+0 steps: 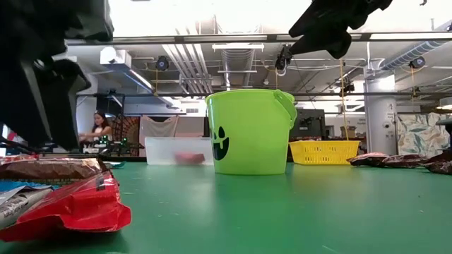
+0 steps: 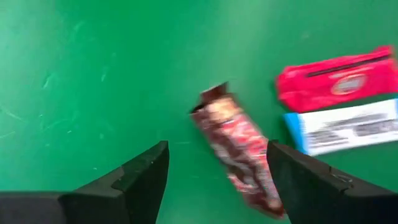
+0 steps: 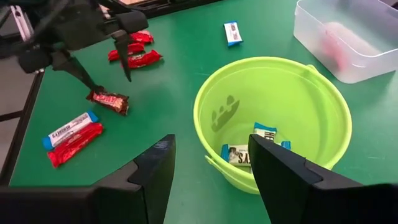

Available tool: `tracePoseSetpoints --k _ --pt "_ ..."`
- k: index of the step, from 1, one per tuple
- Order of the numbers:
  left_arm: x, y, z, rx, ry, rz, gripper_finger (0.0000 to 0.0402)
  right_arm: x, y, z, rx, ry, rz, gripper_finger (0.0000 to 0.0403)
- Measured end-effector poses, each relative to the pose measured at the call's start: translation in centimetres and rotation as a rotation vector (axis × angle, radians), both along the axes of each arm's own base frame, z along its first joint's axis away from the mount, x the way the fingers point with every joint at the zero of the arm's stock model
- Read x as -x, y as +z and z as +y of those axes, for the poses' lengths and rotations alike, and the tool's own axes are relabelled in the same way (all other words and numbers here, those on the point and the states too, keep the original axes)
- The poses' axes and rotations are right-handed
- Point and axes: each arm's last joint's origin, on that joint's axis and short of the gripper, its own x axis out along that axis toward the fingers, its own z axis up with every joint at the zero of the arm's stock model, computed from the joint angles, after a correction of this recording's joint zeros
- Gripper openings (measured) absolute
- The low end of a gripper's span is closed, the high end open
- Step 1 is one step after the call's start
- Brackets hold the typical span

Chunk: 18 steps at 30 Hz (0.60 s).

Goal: Sort candy by brand, put in halloween buckets
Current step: Put the brown chocolate into the yellow bin

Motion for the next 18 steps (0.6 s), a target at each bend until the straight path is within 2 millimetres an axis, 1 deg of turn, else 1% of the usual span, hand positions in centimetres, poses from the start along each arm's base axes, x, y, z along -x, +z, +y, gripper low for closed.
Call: tracePoseSetpoints --k 4,6,9,15,18 --pt "0.2 0.5 -0.8 0.049 0.005 -0.004 0.0254 0.0 0.0 0.0 -0.014 -0.01 0.001 0.0196" --pt "0.3 0.4 -1.3 0.07 0.008 -0.017 0.0254 0.0 -0.1 0.0 -0.015 -0.01 0.003 0.0196" --pt "0.4 -0.5 -1.6 0.055 0.002 0.003 0.0254 0.0 -0.1 0.0 -0.015 -0.01 0.003 0.0196" --pt "-0.2 -2.3 -2.0 0.029 -0.002 0.01 0.0253 0.0 0.0 0.0 -0.002 -0.027 -0.002 0.0196" --pt "-0.2 -3.0 -2.0 0.012 0.001 0.03 0.0242 0.0 -0.1 0.0 -0.002 -0.026 0.0 0.0196"
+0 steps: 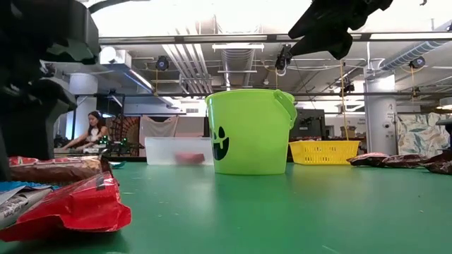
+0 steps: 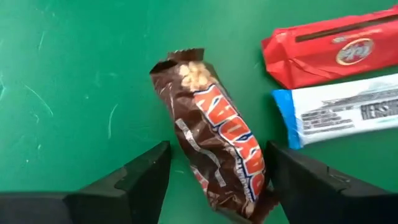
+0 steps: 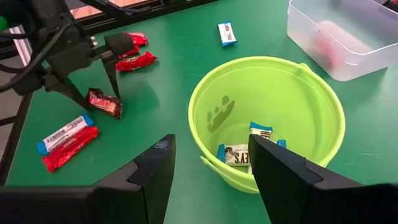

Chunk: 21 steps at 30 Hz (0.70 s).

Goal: Sort candy by brand, put in halloween buckets
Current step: Put the brown chocolate into the yellow bin

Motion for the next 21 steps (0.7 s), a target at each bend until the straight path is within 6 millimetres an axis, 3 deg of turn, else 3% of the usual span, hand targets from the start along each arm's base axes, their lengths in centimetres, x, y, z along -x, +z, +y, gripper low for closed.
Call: tracePoseSetpoints --k 14,21 --pt "0.1 0.6 0.3 -0.082 -0.094 -0.014 0.0092 0.0 0.0 0.0 0.023 0.019 0.002 0.0196" --pt "0.1 4.4 1.6 -0.335 -0.104 -0.246 0.0051 -1.1 -0.1 1.7 0.147 0.22 -0.07 0.0196"
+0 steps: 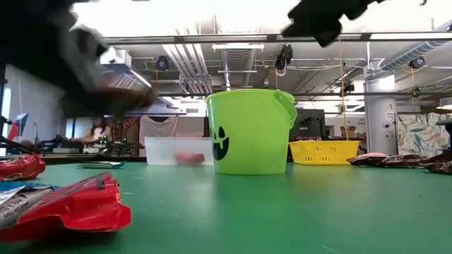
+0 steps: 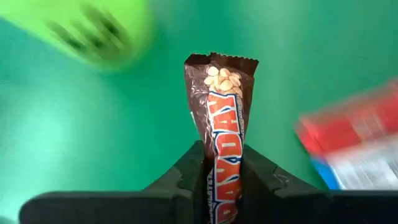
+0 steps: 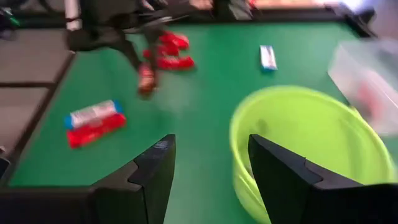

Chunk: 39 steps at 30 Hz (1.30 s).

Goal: Sort candy by brand, put in halloween buckets
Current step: Put the brown chocolate into the yellow bin

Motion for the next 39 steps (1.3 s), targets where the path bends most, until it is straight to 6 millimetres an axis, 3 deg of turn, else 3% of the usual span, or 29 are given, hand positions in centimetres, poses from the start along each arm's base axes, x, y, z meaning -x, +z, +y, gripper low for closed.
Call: tracePoseSetpoints --k 5,10,20,30,33,39 --pt "-0.7 4.4 1.5 -0.207 0.045 -0.231 0.0053 -2.3 -0.7 0.8 0.003 0.018 -0.132 0.0196" --pt "-1.6 6.5 3.0 -0.297 0.032 -0.284 0.0053 -4.3 -1.0 1.4 -0.034 0.007 -0.267 0.0196" --pt "-2.7 6.2 4.4 -0.341 0.058 -0.254 0.0054 -6.6 -0.1 0.1 -0.294 -0.094 -0.236 0.0194" --pt "-3.1 7.3 4.1 -0.341 0.014 -0.262 0.0054 -9.0 0.4 0.0 -0.259 -0.098 -0.209 0.0167" --pt "-3.1 7.4 4.1 -0.344 0.008 -0.259 0.0054 -9.3 0.5 0.1 -0.232 -0.093 -0.182 0.0141" --pt "-3.1 7.4 4.1 -0.345 0.019 -0.267 0.0057 -9.6 1.0 0.1 -0.197 -0.076 -0.168 0.0053"
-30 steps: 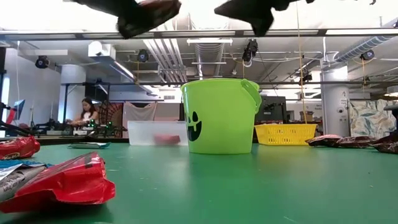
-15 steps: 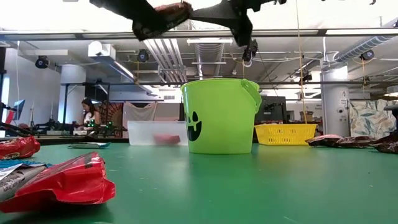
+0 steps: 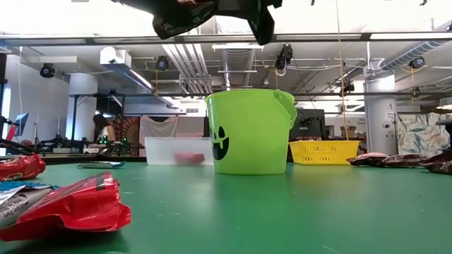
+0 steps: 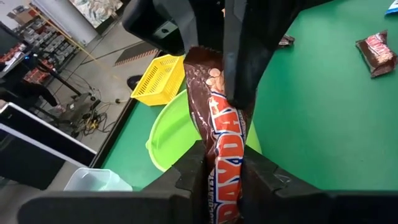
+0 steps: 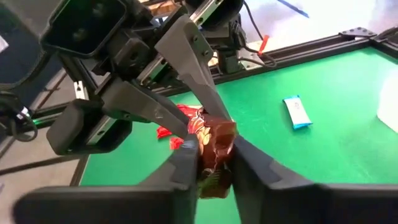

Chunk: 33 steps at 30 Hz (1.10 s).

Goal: Sort candy by brand, put in halloween buckets
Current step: Put the brown chocolate into the yellow bin

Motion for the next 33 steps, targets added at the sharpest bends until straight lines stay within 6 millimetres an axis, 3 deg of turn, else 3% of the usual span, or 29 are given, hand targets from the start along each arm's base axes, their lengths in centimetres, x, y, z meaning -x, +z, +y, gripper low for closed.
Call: tracePoseSetpoints --k 5,12,19,23,27,33 --pt "0.0 0.0 0.0 0.009 0.003 -0.005 0.009 0.0 0.1 0.0 0.001 0.019 0.001 0.004" --pt "0.0 0.2 0.0 0.024 0.011 -0.013 0.018 0.5 0.6 -0.3 0.005 0.018 0.021 0.0035" --pt "0.5 0.7 0.4 0.016 0.014 -0.003 0.0225 2.9 3.5 -2.3 0.072 -0.125 0.184 0.0033" --pt "0.8 1.0 0.8 -0.009 0.038 -0.002 0.0226 4.7 5.1 -4.8 0.152 -0.326 0.337 0.0031" --pt "1.6 1.7 1.5 -0.011 0.044 0.016 0.0226 7.2 5.6 -8.7 0.207 -0.61 0.552 0.003" --pt "2.9 2.5 3.4 0.127 -0.009 0.129 0.0215 10.6 4.0 -15.9 0.097 -0.886 0.854 0.0031"
